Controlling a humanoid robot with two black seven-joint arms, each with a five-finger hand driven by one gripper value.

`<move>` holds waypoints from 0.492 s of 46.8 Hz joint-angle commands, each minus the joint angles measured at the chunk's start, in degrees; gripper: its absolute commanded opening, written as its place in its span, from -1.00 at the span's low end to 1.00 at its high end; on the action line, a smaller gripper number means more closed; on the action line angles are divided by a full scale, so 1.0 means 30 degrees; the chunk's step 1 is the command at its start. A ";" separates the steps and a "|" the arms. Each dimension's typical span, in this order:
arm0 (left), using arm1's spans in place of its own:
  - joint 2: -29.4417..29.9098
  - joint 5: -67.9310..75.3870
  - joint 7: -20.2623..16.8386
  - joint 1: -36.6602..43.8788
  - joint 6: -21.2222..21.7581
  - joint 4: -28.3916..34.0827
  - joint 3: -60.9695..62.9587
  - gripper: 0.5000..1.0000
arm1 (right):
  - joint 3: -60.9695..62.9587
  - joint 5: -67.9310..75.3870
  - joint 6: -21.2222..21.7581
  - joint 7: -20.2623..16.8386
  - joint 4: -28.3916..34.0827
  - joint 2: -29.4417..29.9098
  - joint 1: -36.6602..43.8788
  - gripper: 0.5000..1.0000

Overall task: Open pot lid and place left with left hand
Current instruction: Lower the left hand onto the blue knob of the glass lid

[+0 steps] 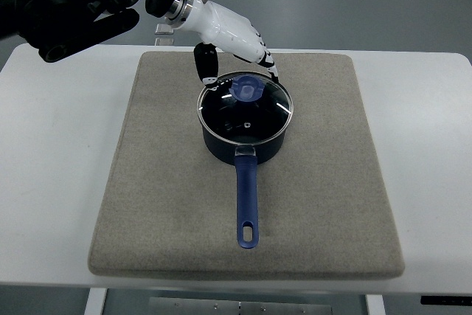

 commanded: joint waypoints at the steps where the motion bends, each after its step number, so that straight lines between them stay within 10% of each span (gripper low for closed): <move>1: -0.0005 0.0102 0.0005 0.0070 -0.0001 -0.0030 0.0125 0.72 | 0.0001 0.0000 0.0000 0.0001 0.0000 0.0000 0.0001 0.67; 23: 0.0054 0.0161 0.0005 0.0129 -0.0001 -0.0176 0.0242 0.83 | 0.0001 0.0000 0.0000 0.0001 0.0000 0.0000 0.0001 0.67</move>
